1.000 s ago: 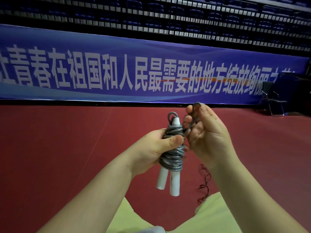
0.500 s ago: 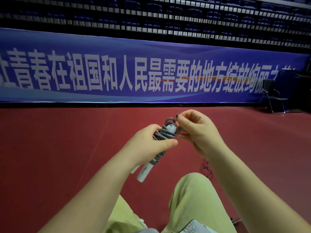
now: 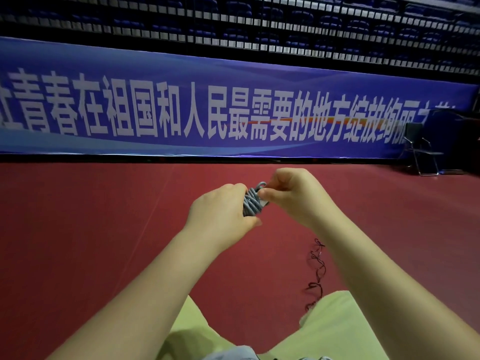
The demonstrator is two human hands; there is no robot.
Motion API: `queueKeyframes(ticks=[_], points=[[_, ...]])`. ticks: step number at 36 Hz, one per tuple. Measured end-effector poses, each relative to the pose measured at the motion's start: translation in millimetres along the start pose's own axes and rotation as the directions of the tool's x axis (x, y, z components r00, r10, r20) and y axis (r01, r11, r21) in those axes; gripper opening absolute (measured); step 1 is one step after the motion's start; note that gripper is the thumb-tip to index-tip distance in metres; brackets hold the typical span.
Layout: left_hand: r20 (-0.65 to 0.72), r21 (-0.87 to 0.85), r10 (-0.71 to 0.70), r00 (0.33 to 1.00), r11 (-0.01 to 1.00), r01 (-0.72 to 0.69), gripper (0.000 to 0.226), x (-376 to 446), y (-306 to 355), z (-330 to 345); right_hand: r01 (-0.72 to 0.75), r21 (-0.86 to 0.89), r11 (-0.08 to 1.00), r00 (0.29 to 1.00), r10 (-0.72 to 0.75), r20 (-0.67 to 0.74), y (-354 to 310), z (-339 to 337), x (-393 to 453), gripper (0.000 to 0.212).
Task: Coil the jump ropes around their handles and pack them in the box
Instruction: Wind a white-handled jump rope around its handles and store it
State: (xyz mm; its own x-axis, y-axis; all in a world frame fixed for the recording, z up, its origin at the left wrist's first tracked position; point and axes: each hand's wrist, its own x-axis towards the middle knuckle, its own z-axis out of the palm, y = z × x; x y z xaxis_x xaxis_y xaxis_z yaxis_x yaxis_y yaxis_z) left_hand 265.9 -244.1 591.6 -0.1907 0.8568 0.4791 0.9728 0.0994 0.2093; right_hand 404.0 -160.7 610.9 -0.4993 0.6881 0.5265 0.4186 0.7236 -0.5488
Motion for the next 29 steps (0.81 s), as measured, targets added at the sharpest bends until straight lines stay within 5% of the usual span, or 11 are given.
queueKeyframes(ticks=[7, 15, 18, 29], points=[[0.001, 0.123, 0.153, 0.988, 0.981, -0.152, 0.042, -2, -6, -1, -0.064, -0.024, 0.998, 0.992, 0.066, 0.104, 0, -7, 4, 0.024], [0.08, 0.038, 0.171, 0.982, 0.984, -0.174, 0.048, -5, -9, -1, -0.08, -0.047, 0.996, 0.977, 0.088, 0.194, 2, -13, 4, 0.032], [0.089, 0.013, 0.182, 0.979, 0.983, -0.183, 0.048, -7, -9, 0, -0.041, -0.095, 0.995, 0.966, 0.064, 0.25, 0, -17, 4, 0.013], [0.067, -0.07, 0.219, 0.974, 0.974, -0.214, 0.054, -9, -8, -3, -0.013, -0.035, 0.999, 0.976, 0.02, 0.215, 3, -17, -5, 0.013]])
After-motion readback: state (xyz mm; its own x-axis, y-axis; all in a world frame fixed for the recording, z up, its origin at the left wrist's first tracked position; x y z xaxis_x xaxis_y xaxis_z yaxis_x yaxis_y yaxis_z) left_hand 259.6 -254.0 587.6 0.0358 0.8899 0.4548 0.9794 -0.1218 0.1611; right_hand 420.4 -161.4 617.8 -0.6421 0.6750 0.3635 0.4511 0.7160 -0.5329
